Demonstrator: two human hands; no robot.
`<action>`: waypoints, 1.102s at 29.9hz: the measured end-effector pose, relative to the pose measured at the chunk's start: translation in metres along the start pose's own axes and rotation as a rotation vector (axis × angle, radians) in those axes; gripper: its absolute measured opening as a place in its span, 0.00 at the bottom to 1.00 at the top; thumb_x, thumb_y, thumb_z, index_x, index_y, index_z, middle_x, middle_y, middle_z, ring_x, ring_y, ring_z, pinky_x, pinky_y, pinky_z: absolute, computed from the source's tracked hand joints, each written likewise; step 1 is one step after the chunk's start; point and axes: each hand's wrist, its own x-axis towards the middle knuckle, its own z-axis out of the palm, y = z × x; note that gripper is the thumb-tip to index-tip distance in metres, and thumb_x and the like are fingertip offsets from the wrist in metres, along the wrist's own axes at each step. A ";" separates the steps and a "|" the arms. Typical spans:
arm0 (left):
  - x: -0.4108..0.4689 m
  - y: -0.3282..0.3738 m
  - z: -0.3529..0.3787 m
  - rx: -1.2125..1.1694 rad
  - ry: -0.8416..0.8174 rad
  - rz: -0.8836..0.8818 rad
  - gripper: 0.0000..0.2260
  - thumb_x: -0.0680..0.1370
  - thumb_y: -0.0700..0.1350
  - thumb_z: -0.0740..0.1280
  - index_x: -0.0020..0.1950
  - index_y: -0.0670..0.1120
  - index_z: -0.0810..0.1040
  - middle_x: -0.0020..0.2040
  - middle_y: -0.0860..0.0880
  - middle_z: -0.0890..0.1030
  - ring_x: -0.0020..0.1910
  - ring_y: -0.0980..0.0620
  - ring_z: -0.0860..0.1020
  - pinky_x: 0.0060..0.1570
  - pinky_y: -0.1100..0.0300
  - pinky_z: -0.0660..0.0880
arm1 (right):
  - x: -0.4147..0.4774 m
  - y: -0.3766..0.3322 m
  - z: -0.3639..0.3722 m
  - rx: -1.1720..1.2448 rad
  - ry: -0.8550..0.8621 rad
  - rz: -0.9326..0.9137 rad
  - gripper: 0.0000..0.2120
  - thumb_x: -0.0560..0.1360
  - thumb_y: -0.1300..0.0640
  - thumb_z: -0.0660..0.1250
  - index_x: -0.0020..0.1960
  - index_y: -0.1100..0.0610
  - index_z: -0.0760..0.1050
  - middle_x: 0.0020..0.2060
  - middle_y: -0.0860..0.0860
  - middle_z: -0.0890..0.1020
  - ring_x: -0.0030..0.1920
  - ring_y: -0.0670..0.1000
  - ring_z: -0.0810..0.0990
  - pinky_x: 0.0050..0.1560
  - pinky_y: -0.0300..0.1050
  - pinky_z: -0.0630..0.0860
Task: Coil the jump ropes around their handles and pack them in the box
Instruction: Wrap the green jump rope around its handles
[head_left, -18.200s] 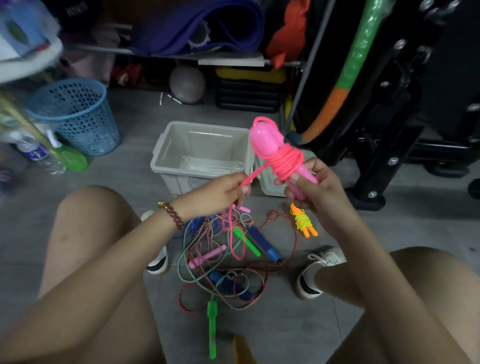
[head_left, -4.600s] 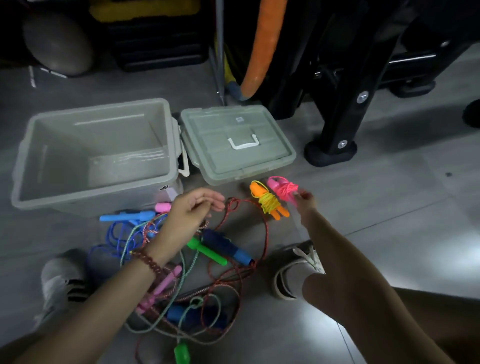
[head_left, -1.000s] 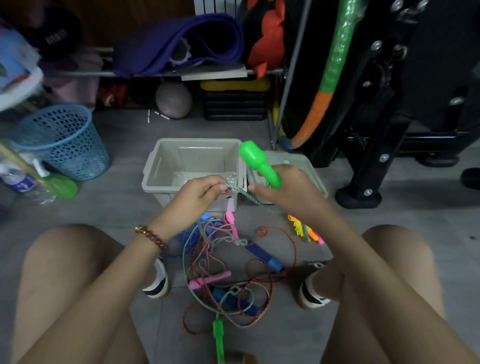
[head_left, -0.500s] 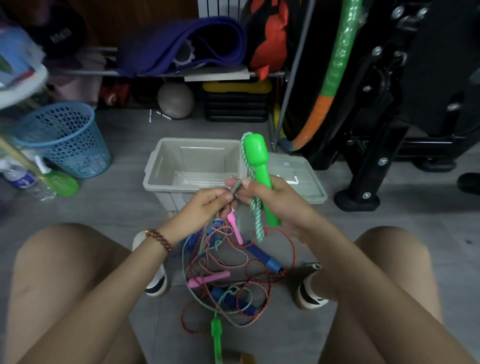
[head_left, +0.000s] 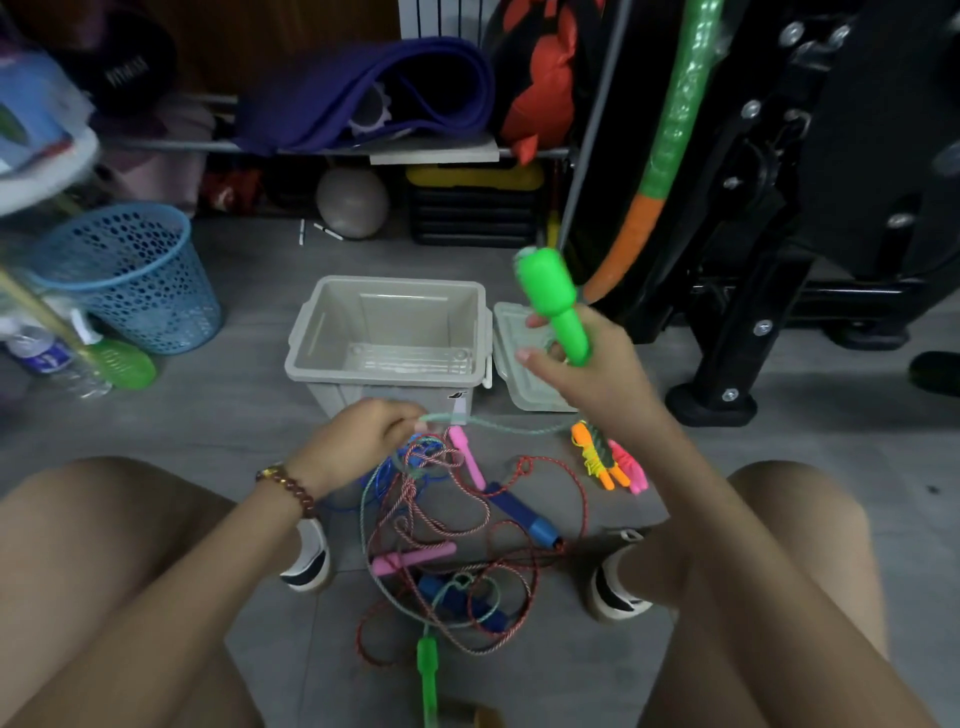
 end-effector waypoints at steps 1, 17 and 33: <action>0.000 0.012 -0.004 -0.069 0.071 0.034 0.07 0.78 0.50 0.62 0.42 0.59 0.77 0.34 0.47 0.79 0.35 0.47 0.77 0.39 0.53 0.73 | -0.002 0.000 0.001 -0.180 -0.065 -0.041 0.13 0.69 0.52 0.75 0.50 0.51 0.76 0.30 0.43 0.73 0.31 0.44 0.71 0.34 0.39 0.68; 0.013 0.050 -0.009 -0.462 -0.122 0.102 0.08 0.78 0.42 0.64 0.39 0.48 0.74 0.31 0.56 0.77 0.35 0.60 0.75 0.42 0.63 0.71 | -0.014 -0.014 0.016 0.520 -0.193 0.047 0.12 0.80 0.55 0.60 0.49 0.53 0.83 0.41 0.52 0.82 0.34 0.48 0.68 0.32 0.37 0.67; 0.020 0.020 0.003 -0.547 0.291 -0.103 0.06 0.79 0.42 0.62 0.46 0.52 0.69 0.34 0.50 0.70 0.35 0.54 0.69 0.41 0.57 0.68 | 0.002 0.002 -0.022 -0.103 0.221 0.110 0.13 0.69 0.52 0.74 0.40 0.54 0.70 0.29 0.50 0.74 0.30 0.51 0.71 0.34 0.50 0.71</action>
